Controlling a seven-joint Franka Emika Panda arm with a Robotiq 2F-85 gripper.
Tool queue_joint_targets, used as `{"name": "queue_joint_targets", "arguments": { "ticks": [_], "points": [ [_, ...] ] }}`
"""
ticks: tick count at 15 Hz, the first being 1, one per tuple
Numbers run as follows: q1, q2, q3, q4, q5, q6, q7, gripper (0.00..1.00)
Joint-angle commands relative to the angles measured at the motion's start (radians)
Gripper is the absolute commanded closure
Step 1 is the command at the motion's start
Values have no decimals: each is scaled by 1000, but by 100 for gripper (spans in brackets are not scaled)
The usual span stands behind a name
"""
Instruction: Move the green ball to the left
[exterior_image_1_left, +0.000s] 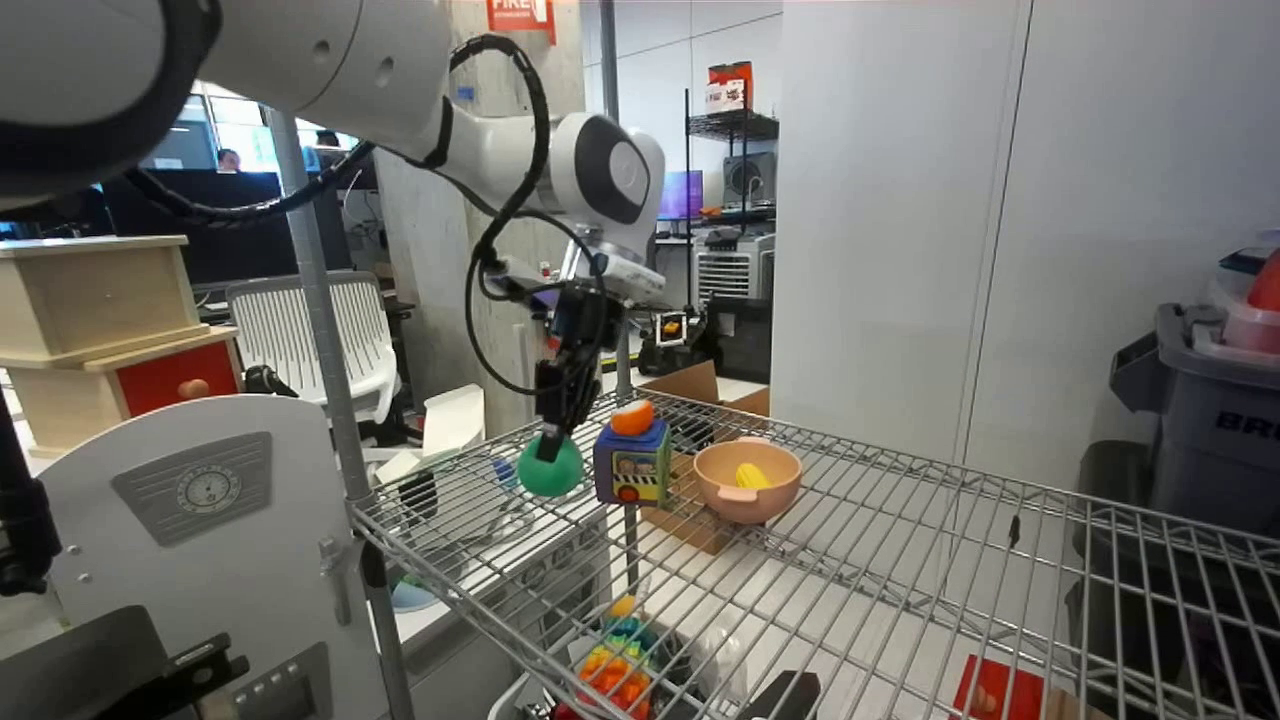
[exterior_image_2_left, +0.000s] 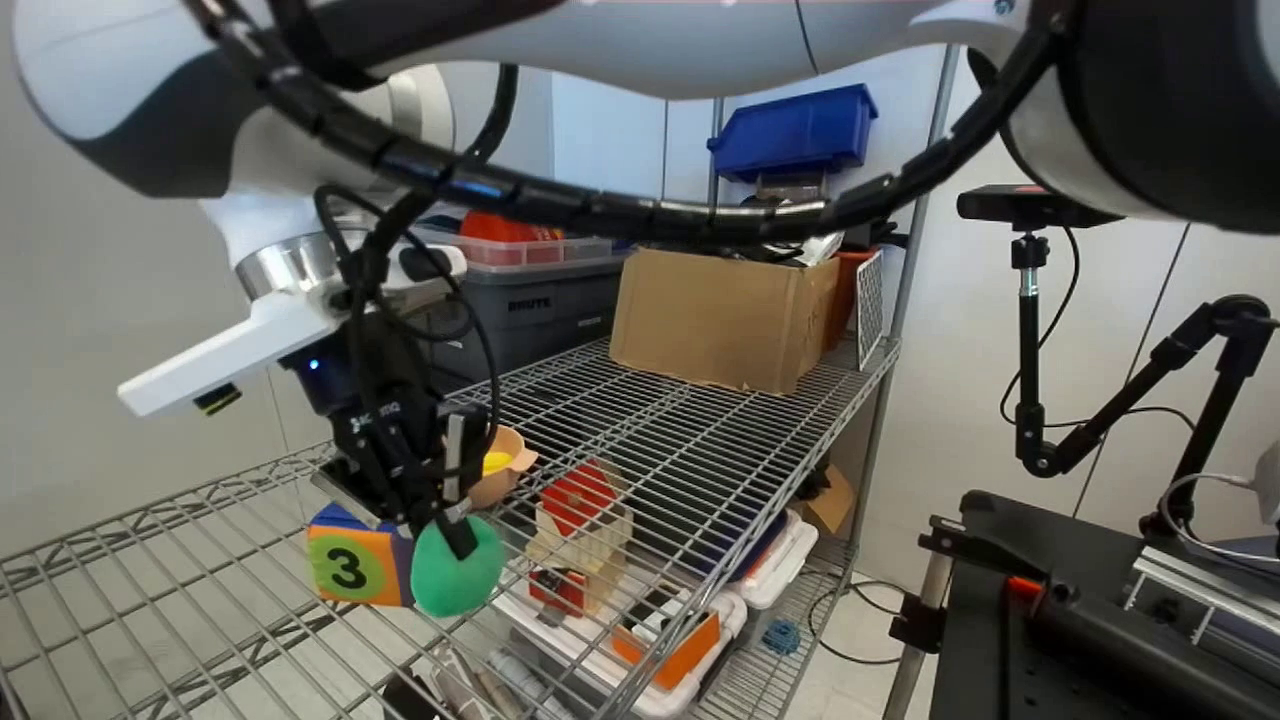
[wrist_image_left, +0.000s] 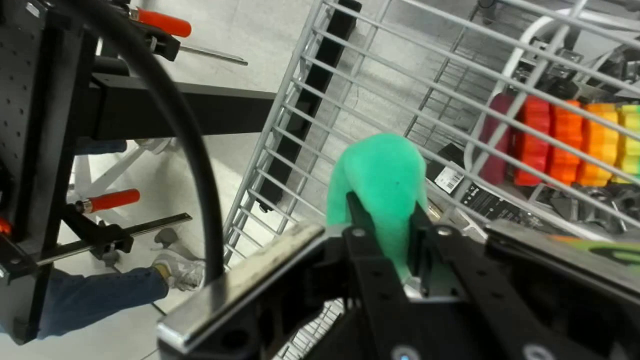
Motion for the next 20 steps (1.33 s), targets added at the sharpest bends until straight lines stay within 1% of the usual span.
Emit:
{"name": "queue_joint_targets", "arguments": {
  "ticks": [1,5,6,7,8,14,15,20],
  "points": [
    [60,64,-24,49,-61,-4,-60,95],
    [101,97,-46,43,-110,44,-84,95],
    [107,100,-55,44,-123,53,-90,56],
    [112,92,-60,29,-132,65,-100,54],
    [114,85,-63,18,-139,81,-106,48],
    [111,65,-65,8,-144,128,-165,4],
    [112,62,-64,8,-143,131,-176,1],
    [116,37,-62,15,-140,136,-215,0]
  ]
}}
